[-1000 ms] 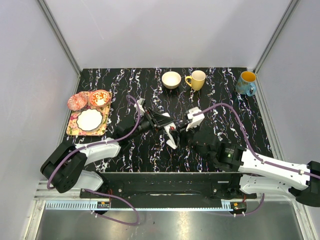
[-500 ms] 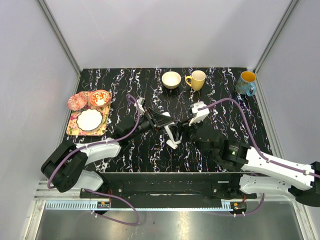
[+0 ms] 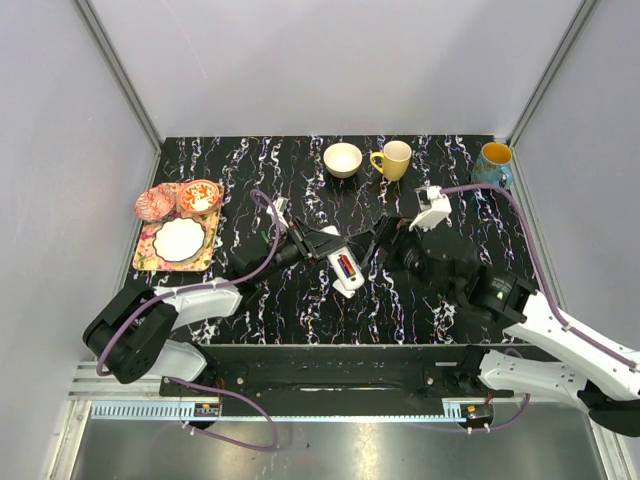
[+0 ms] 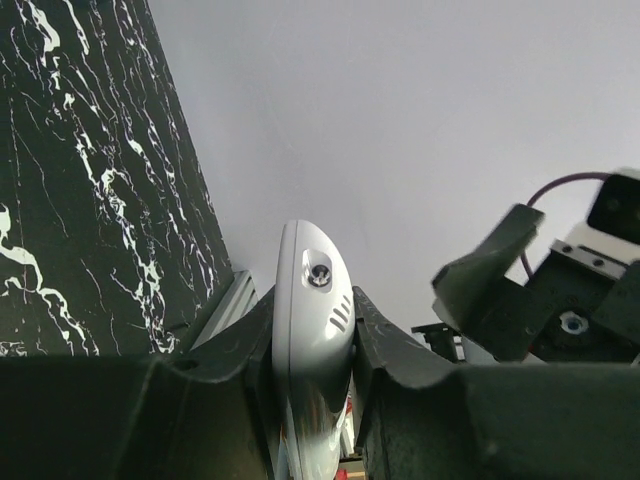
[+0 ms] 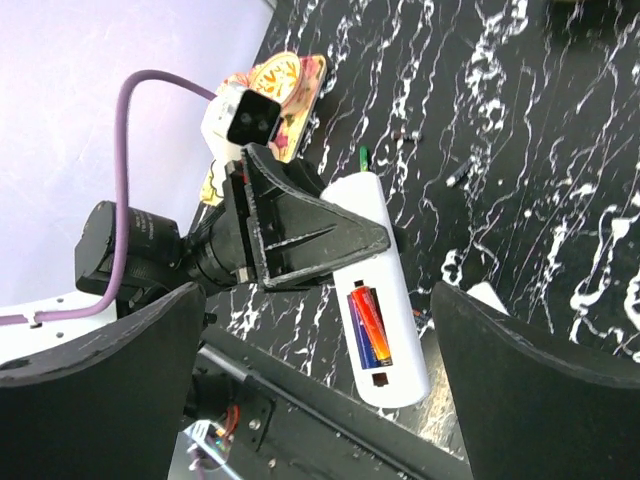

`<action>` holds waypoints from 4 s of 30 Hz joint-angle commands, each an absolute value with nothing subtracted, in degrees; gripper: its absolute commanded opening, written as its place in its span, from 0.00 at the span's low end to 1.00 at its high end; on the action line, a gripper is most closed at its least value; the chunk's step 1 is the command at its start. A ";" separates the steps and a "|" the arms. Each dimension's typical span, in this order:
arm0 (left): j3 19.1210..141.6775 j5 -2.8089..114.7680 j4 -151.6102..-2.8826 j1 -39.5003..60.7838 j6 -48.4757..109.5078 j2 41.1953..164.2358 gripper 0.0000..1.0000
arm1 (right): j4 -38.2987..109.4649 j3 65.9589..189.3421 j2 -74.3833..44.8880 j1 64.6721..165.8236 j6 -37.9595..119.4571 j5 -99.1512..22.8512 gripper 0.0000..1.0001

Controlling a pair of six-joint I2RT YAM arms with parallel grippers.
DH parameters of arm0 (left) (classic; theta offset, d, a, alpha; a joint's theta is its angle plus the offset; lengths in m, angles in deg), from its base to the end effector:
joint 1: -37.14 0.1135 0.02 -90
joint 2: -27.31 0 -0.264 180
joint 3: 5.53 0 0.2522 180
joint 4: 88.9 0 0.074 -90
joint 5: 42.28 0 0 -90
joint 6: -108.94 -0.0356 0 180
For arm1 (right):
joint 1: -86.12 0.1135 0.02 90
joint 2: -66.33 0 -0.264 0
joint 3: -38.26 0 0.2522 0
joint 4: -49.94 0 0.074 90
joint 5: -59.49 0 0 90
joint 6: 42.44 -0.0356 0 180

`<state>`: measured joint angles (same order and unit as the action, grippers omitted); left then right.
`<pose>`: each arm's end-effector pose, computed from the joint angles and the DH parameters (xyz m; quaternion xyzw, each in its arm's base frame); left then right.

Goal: Load the batteries into the remote control

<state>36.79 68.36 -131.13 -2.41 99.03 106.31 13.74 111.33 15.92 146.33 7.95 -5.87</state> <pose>0.2069 -0.1871 0.2324 -0.1046 0.6662 -0.6903 0.2622 0.1062 0.1557 0.3892 -0.0073 0.7787 0.3546 0.5176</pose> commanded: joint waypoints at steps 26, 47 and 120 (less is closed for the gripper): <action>34.33 70.57 -141.58 1.46 97.68 105.00 0.00 | 17.54 108.53 1.83 127.08 -7.28 -46.85 0.96; 34.86 70.83 -143.79 1.55 99.18 105.62 0.00 | 25.45 103.08 0.77 123.48 -11.14 -50.55 0.87; 40.41 71.54 -137.55 3.13 98.83 102.72 0.00 | 31.35 94.45 4.02 121.98 -13.35 -53.72 0.86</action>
